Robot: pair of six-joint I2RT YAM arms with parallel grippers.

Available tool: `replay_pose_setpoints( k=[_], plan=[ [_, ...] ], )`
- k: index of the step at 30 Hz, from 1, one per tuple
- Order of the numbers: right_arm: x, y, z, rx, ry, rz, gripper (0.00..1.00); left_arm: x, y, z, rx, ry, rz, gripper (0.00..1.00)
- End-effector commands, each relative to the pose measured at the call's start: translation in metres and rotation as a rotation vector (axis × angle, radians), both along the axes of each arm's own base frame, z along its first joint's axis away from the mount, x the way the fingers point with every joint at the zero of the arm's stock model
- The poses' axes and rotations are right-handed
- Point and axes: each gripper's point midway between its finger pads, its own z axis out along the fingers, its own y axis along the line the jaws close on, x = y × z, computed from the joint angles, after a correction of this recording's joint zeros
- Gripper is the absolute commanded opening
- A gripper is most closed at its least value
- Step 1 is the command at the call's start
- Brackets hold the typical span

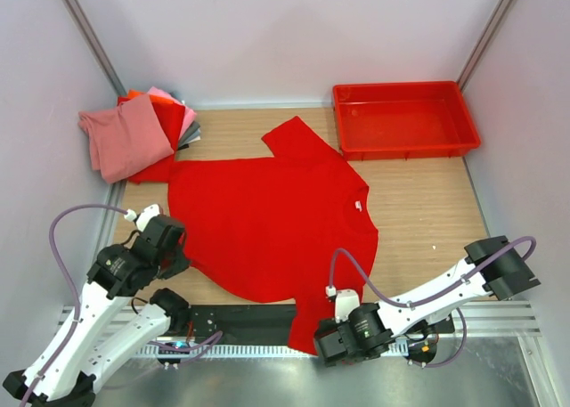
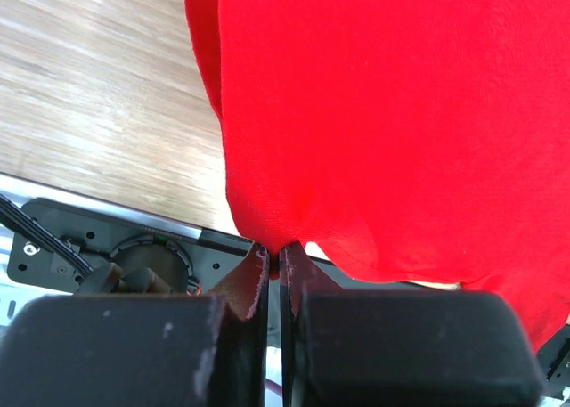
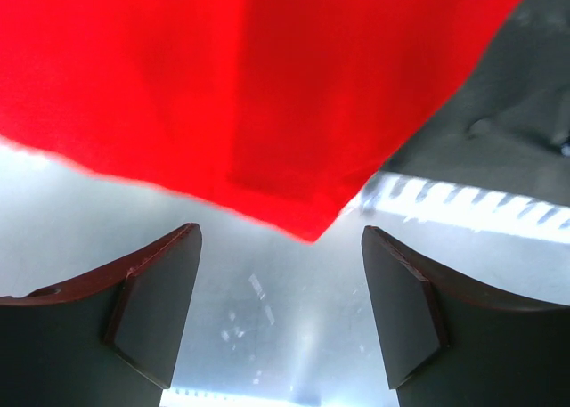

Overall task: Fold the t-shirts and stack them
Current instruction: Fold the tshirt

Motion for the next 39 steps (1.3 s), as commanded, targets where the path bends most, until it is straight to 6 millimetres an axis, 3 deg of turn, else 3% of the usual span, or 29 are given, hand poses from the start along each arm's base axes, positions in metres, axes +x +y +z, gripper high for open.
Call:
replay_pose_setpoints(
  k=[1,9,11,12,15,20,22,24,29,33,39],
  plan=[
    [0.006,0.001,-0.009,0.021,-0.031,-0.060,0.79,-0.048,0.034,-0.006,0.133,0.170,-0.015,0.02],
    [0.009,0.005,-0.030,0.048,-0.037,-0.088,0.71,-0.049,0.034,-0.007,0.131,0.172,-0.018,0.02],
    [0.009,0.007,-0.031,0.053,-0.043,-0.089,0.65,-0.049,0.033,-0.007,0.129,0.171,-0.018,0.02],
    [0.009,0.010,-0.030,0.058,-0.045,-0.086,0.56,-0.049,0.033,-0.007,0.130,0.174,-0.019,0.02],
    [0.009,0.015,-0.028,0.065,-0.051,-0.078,0.44,-0.049,0.034,-0.007,0.129,0.171,-0.018,0.03],
    [0.016,0.009,-0.028,0.056,-0.084,-0.081,0.23,-0.049,0.034,-0.006,0.128,0.165,-0.014,0.02],
    [0.024,0.005,-0.025,0.060,-0.116,-0.099,0.10,-0.049,0.034,-0.007,0.128,0.165,-0.014,0.02],
    [0.032,0.008,-0.016,0.092,-0.144,-0.117,0.01,-0.049,0.034,-0.006,0.127,0.161,-0.014,0.02],
    [0.055,-0.004,0.012,0.089,-0.240,-0.155,0.02,-0.048,0.034,-0.006,0.122,0.154,-0.009,0.01],
    [0.075,-0.004,0.048,0.125,-0.333,-0.172,0.02,-0.049,0.033,-0.007,0.110,0.155,-0.009,0.00],
    [0.129,0.018,0.099,0.157,-0.481,-0.151,0.01,-0.048,0.022,-0.010,0.053,0.151,-0.009,0.00]
  ],
)
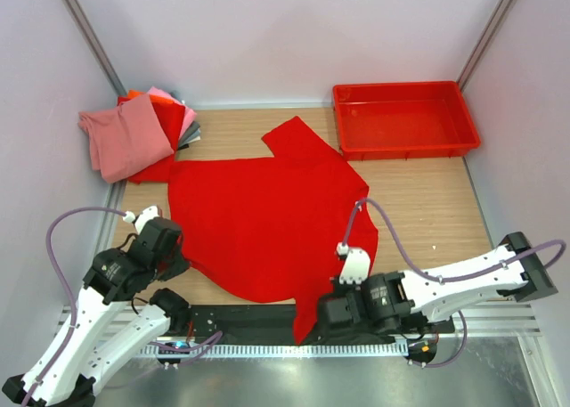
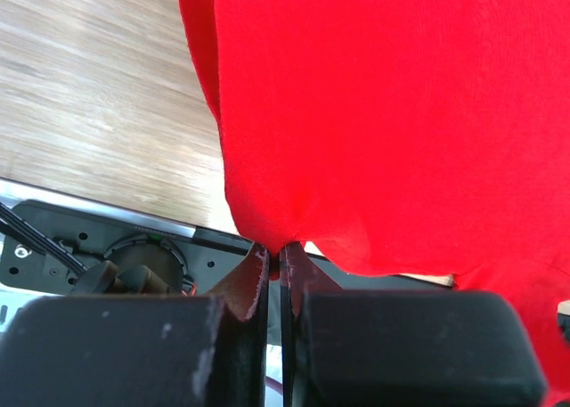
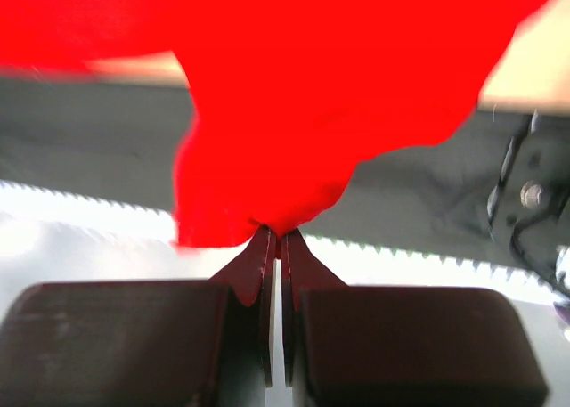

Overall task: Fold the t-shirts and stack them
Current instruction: Fold the tshirt

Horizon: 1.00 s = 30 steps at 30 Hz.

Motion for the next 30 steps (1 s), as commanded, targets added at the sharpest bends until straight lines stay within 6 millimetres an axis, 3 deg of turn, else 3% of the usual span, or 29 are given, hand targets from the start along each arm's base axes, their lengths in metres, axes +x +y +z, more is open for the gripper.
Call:
replay_pose_setpoints(
  k=[1,4,5,8,14,18,23,30],
  plan=[
    [0.060,-0.001,0.031,-0.042,-0.184,-0.009,0.02,-0.045,0.022,-0.013,0.073,0.171,0.003,0.00],
    [0.091,0.012,0.054,-0.078,-0.246,0.050,0.01,-0.044,0.020,-0.011,0.061,0.169,0.002,0.00],
    [0.113,0.016,0.070,-0.067,-0.272,0.001,0.01,-0.044,0.019,-0.010,0.056,0.167,0.005,0.00],
    [0.153,0.024,0.089,-0.122,-0.326,0.034,0.01,-0.041,0.015,-0.008,0.027,0.155,0.016,0.00],
    [0.223,0.032,0.109,-0.189,-0.389,0.075,0.02,-0.025,-0.007,-0.003,-0.070,0.119,0.032,0.00],
    [0.274,0.028,0.113,-0.226,-0.411,0.057,0.01,-0.012,-0.018,-0.004,-0.102,0.105,0.044,0.00],
    [0.315,0.041,0.124,-0.214,-0.434,0.120,0.02,0.001,-0.025,-0.011,-0.088,0.122,0.056,0.00],
    [0.363,0.034,0.121,-0.243,-0.452,0.122,0.01,0.008,-0.010,-0.017,0.022,0.212,0.043,0.00]
  ],
)
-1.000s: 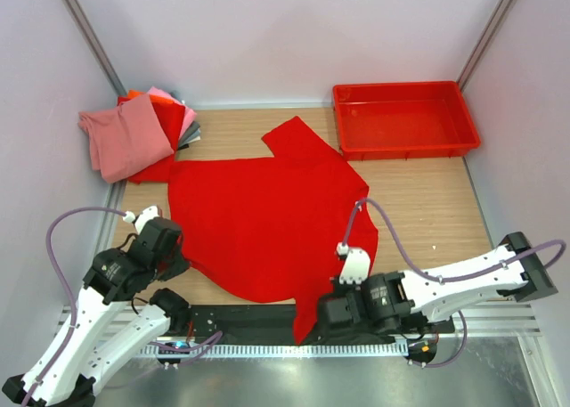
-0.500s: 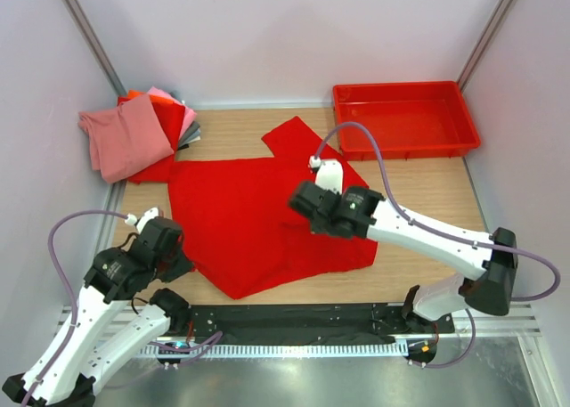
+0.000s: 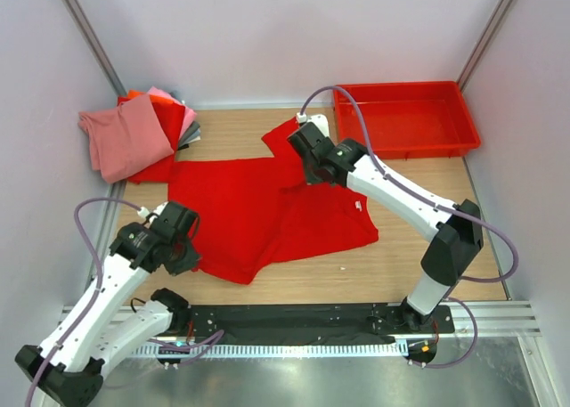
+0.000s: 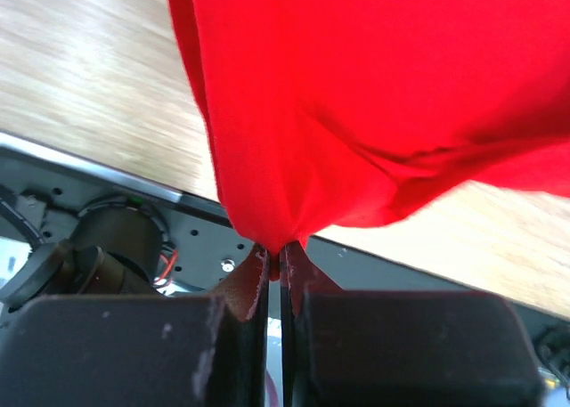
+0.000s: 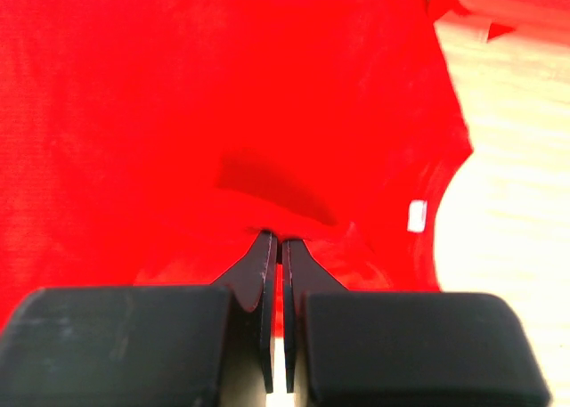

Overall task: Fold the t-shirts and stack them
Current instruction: Fold the tshirt

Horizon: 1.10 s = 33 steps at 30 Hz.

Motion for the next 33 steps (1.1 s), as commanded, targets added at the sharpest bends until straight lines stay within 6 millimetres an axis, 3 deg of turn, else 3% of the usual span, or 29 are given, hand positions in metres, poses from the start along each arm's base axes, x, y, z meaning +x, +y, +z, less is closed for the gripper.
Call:
replay_pose_setpoints(
  k=[1,5,9,12,18,22,29,33],
  plan=[
    [0.030,0.001,0.017,0.008,-0.065,0.052,0.01,0.004,0.008,0.003,0.033,0.033,-0.034,0.00],
    [0.052,-0.007,0.018,0.013,-0.090,0.074,0.01,0.003,0.037,0.004,0.090,0.123,-0.014,0.01],
    [0.070,-0.017,0.016,0.024,-0.094,0.062,0.02,0.017,0.032,0.012,0.045,0.157,-0.005,0.01],
    [0.081,-0.013,0.015,0.046,-0.089,0.089,0.02,0.033,0.037,0.015,0.020,0.161,0.006,0.00],
    [0.090,0.006,0.009,0.060,-0.079,0.195,0.01,0.046,0.045,-0.001,-0.010,0.283,0.016,0.00],
    [0.094,0.011,0.000,0.044,-0.073,0.228,0.02,0.059,0.062,-0.007,-0.014,0.308,0.095,0.00],
    [0.113,-0.006,-0.002,0.034,-0.104,0.160,0.01,0.076,0.091,-0.026,0.001,0.338,0.200,0.00],
    [0.123,-0.006,-0.003,0.060,-0.119,0.159,0.01,0.094,0.094,-0.041,-0.002,0.350,0.183,0.00]
  ],
)
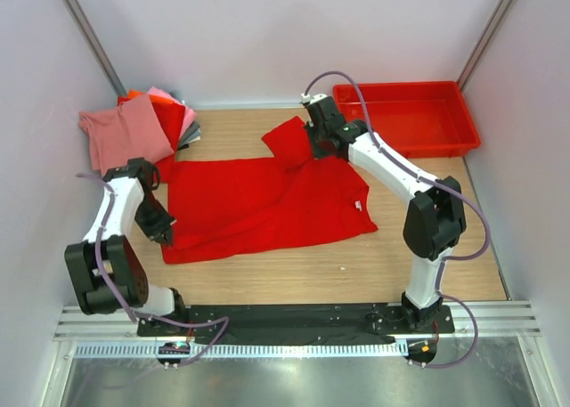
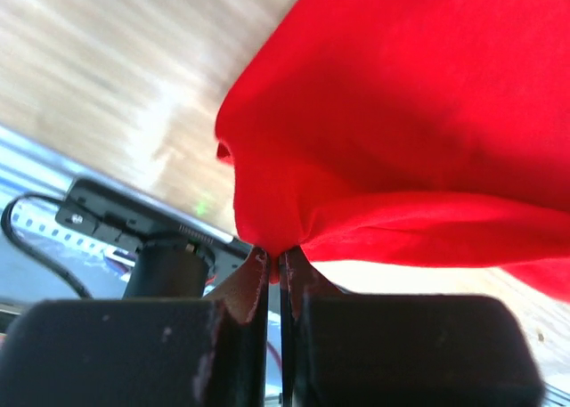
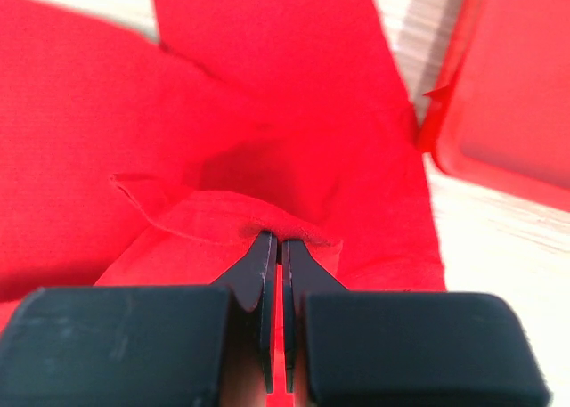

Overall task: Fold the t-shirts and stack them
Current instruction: Fold the tshirt

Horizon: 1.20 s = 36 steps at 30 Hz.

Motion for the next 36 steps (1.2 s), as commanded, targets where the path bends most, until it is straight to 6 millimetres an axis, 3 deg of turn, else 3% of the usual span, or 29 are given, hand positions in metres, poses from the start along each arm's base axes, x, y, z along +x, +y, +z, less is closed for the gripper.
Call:
replay_pose_setpoints(
  k=[1,11,19,28,36],
  plan=[
    [0.023,0.005,0.025,0.052,-0.096,-0.003,0.01,0.029,0.010,-0.008,0.019,-0.050,-0.029,0.00],
    [0.035,-0.027,0.003,-0.035,-0.100,-0.112,0.01,0.067,0.027,-0.020,0.074,-0.044,-0.047,0.00],
    [0.025,-0.041,-0.005,-0.062,-0.089,-0.142,0.02,0.082,0.033,-0.030,0.136,-0.015,-0.082,0.00],
    [0.016,-0.061,0.001,-0.086,-0.125,-0.199,0.01,0.105,0.033,-0.036,0.175,-0.013,-0.137,0.00],
    [0.032,-0.062,0.007,-0.060,-0.179,-0.238,0.01,0.121,0.041,-0.043,0.236,0.002,-0.157,0.00]
  ],
)
